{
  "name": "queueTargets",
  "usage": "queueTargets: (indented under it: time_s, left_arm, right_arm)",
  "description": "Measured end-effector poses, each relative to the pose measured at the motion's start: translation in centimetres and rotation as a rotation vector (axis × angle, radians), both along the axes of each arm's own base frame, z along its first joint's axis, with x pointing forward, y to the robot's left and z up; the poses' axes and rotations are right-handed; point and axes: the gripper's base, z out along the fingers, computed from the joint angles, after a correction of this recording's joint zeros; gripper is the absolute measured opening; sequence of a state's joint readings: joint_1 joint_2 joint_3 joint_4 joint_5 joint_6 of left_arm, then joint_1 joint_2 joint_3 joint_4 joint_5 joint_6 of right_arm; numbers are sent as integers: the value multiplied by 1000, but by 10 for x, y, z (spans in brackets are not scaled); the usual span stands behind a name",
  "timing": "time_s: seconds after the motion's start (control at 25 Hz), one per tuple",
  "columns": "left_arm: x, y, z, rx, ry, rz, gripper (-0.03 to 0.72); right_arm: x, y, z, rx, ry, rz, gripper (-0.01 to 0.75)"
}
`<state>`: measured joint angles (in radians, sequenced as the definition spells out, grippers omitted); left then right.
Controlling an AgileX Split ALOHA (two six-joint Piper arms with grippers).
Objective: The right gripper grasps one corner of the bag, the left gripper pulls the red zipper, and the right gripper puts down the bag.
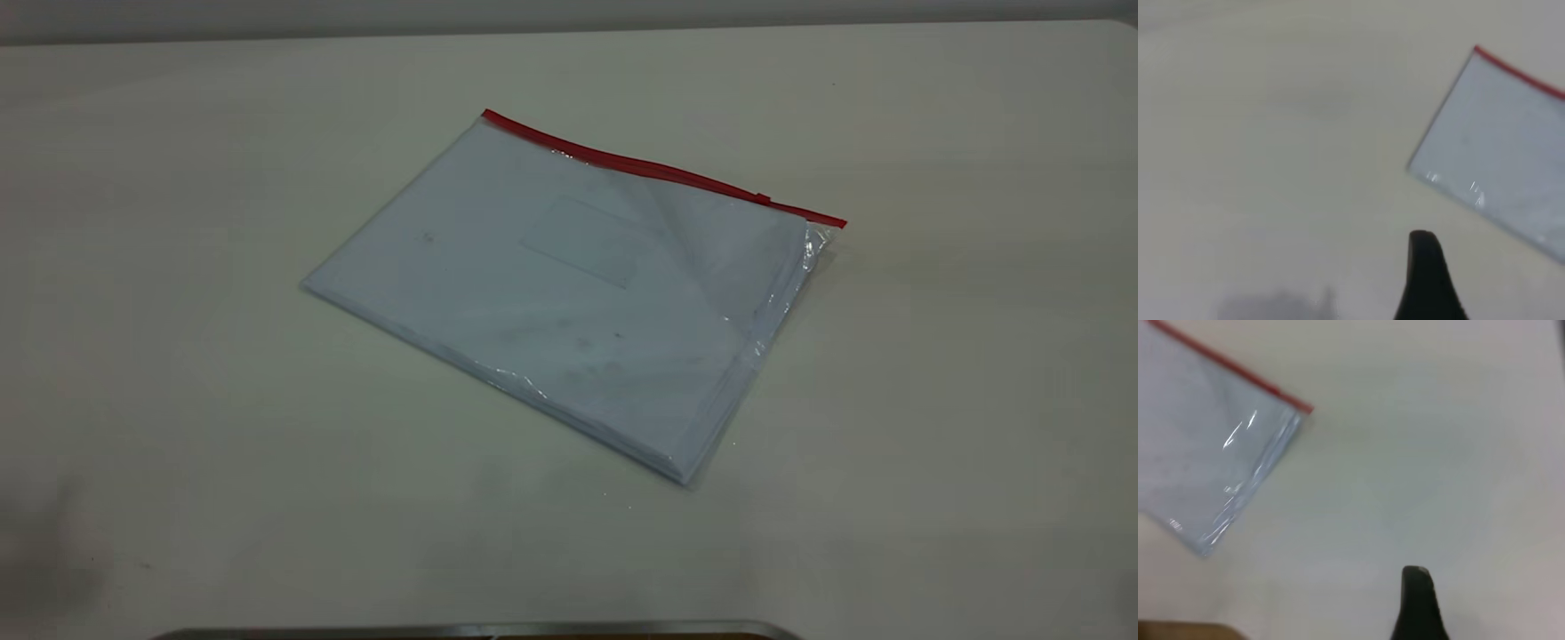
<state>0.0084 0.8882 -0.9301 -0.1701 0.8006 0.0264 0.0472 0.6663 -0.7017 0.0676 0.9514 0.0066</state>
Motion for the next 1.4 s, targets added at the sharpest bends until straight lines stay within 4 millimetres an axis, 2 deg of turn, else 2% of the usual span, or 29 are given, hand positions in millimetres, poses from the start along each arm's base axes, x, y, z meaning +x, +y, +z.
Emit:
queueTargets:
  time_s: [0.16, 0.28, 0.48, 0.72, 1.0, 1.2, 1.4]
  left_arm:
    - [54, -4, -9, -13, -13, -60, 559]
    - [87, -8, -23, 3, -2, -140, 559]
    - [130, -15, -52, 27, 50, -299, 559]
    - [173, -22, -89, -3, 118, -412, 559]
    - [202, -37, -114, 24, 173, -539, 559]
    - [209, -42, -126, 19, 203, -557, 559]
    - [209, -50, -125, 32, 188, -578, 559]
  right_arm:
    - [49, 8, -21, 73, 88, 9, 589]
    - [83, 14, -44, 101, 138, 53, 589]
    - [134, 25, -98, 147, 222, 142, 589]
    - [176, 36, -173, 190, 308, 268, 589]
    - [214, 48, -230, 285, 299, 394, 589]
    - [230, 38, -268, 339, 340, 405, 589]
    - [247, 25, -302, 369, 340, 394, 589]
